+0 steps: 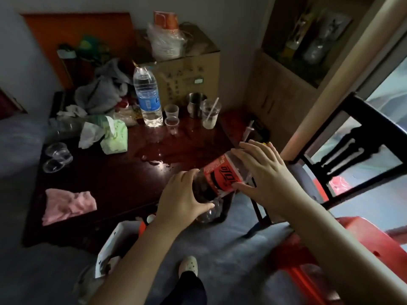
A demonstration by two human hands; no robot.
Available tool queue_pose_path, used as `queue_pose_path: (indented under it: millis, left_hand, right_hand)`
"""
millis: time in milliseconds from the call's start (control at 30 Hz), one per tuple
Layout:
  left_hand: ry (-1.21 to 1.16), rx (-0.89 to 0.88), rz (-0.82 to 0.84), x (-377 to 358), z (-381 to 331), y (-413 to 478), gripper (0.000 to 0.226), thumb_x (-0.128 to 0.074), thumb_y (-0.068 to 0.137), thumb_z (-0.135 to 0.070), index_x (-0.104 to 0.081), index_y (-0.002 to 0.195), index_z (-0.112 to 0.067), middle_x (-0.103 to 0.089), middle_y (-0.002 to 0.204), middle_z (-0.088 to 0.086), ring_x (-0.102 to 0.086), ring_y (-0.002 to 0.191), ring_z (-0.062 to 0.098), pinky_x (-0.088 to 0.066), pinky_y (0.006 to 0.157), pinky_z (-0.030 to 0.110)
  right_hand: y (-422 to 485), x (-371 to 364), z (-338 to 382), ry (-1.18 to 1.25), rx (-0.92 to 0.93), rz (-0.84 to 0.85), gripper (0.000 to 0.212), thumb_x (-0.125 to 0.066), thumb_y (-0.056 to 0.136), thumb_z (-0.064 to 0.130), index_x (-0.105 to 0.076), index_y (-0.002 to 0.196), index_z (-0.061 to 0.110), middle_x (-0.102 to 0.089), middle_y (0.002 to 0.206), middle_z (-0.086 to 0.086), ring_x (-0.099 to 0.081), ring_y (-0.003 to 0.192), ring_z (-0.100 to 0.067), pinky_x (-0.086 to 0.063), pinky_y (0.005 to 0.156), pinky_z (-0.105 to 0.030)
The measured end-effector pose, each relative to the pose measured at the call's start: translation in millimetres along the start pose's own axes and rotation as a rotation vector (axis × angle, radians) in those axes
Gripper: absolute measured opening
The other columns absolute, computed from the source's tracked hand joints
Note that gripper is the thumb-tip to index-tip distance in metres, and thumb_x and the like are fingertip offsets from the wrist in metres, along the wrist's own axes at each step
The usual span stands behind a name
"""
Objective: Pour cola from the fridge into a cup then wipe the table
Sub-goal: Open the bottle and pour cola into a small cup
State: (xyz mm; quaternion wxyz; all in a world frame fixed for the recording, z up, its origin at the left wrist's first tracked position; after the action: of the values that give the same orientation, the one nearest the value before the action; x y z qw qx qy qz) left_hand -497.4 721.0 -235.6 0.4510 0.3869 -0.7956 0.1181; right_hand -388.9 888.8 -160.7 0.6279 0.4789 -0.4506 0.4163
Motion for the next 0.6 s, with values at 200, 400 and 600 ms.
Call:
queue_pose_path:
  millis: [200, 400, 600]
  left_hand:
    - [-0.005, 0.051, -0.004, 5.9, 44.9, 68.8, 0.082, -0.084, 0.054, -0.048, -0.052, 0.125, -0.022, -0.058, 0.114, -0.008, -0.049, 0.108, 0.013, -0.037, 0.088, 0.020]
    - [0.019, 0.160, 0.001, 13.0, 80.7, 109.9, 0.081, -0.086, 0.055, -0.047, -0.050, 0.124, -0.025, -0.056, 0.115, -0.008, -0.048, 0.111, 0.015, -0.037, 0.091, 0.024]
    - [0.004, 0.280, -0.044, 14.8, 101.5, 139.3, 0.076, -0.087, 0.055, -0.043, -0.052, 0.121, -0.026, -0.058, 0.109, -0.009, -0.051, 0.106, 0.015, -0.046, 0.085, 0.029]
  right_hand:
    - [87.0, -27.7, -10.7, 0.005, 0.056, 0.031, 0.075, -0.060, 0.078, 0.054, -0.039, 0.142, 0.022, -0.044, 0.143, -0.004, -0.029, 0.139, -0.025, -0.016, 0.116, -0.052]
    - [153.9, -49.4, -12.8, 0.098, 0.133, 0.056, 0.068, -0.063, 0.082, 0.047, -0.039, 0.141, 0.023, -0.040, 0.146, -0.001, -0.024, 0.141, -0.021, -0.009, 0.117, -0.044]
    - [217.2, -59.7, -34.3, 0.223, 0.194, -0.036, 0.054, -0.057, 0.088, 0.036, -0.048, 0.135, 0.012, -0.046, 0.140, -0.005, -0.038, 0.133, -0.021, -0.022, 0.112, -0.026]
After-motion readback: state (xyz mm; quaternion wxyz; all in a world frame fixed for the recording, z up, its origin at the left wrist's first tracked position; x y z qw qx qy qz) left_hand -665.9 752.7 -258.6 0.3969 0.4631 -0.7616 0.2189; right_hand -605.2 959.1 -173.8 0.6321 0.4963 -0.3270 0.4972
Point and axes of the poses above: each hand's wrist, its own y-axis towards the middle knuckle, its own x-axis out of the back of the hand, z = x × y, the point moved 3 cm from there along y, towards the middle knuckle
